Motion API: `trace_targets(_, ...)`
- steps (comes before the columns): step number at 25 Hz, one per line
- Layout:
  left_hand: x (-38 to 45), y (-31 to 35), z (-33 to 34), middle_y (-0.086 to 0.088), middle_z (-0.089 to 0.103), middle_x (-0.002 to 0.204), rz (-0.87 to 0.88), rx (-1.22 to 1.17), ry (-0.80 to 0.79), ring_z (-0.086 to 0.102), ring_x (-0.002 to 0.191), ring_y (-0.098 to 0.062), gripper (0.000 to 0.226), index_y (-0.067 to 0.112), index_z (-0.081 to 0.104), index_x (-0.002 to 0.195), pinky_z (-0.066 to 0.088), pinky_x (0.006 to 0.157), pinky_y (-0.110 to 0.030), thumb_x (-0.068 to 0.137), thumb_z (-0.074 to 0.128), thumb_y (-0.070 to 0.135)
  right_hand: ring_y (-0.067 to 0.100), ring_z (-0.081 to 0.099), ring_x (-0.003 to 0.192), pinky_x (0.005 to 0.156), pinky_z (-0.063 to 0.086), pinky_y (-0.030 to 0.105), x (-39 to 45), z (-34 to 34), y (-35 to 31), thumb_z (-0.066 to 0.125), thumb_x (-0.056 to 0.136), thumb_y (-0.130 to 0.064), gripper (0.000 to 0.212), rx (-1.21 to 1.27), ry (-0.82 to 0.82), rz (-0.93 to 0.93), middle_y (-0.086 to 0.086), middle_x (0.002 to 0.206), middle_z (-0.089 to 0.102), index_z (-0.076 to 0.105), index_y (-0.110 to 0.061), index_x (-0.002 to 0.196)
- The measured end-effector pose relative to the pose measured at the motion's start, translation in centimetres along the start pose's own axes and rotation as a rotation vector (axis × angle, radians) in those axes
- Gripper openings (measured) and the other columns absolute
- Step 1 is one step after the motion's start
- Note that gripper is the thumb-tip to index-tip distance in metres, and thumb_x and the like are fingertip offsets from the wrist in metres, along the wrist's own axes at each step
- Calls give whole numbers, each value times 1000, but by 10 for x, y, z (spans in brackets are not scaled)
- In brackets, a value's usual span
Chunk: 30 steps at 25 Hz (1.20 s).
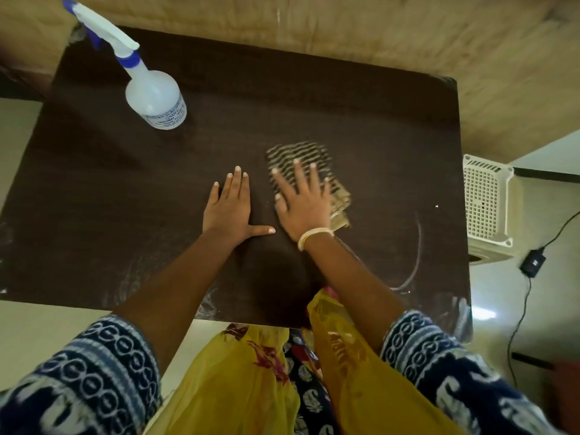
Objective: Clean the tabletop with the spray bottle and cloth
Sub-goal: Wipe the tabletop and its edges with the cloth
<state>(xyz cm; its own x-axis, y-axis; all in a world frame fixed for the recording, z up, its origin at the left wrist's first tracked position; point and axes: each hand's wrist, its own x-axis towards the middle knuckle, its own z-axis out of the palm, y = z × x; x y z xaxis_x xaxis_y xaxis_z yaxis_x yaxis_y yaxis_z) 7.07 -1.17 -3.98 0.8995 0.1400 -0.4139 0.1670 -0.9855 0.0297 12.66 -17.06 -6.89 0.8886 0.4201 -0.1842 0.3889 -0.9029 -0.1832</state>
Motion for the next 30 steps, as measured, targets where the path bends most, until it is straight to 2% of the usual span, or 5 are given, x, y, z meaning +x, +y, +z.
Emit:
trace_targets(4,-16,-9,8,-14,-12,164,30,29,8,-4,152,-25,130,3,-4,155,2,123,-45,69,53,83,27,9,151,118,11,58,-30,10,-1,32,97,-48,54,-15,-28,-293,-5,164,16,23,-48,150)
trace_targets(10,-41,-25,16,-12,-13,164,18,39,7,-6,152,-24,133,5,-11,154,1,123,-45,67,45,89,28,5,152,118,7,61,-34,-13,116,30,94,-50,57,86,108,429,-4,165,11,19,-50,150)
trace_targets(14,-58,-41,23,-10,-12,164,2,34,-3,-6,152,-25,133,7,-11,155,0,122,-45,67,43,90,32,-4,151,118,2,60,-18,-10,67,26,98,-48,57,165,106,714,0,166,1,12,-46,153)
trace_targets(24,-104,-96,51,-11,-10,164,-45,51,25,-5,152,-26,130,7,-10,155,1,121,-45,68,42,89,29,6,152,119,7,56,-17,28,-109,28,99,-47,53,-143,-108,-476,-4,165,11,17,-48,151)
trace_targets(30,-102,-89,49,-12,-14,164,-89,69,-21,-6,152,-27,129,6,-14,154,5,121,-46,71,43,86,23,6,152,117,9,63,-6,-4,-2,39,97,-38,53,-13,-75,-201,-10,164,15,27,-49,148)
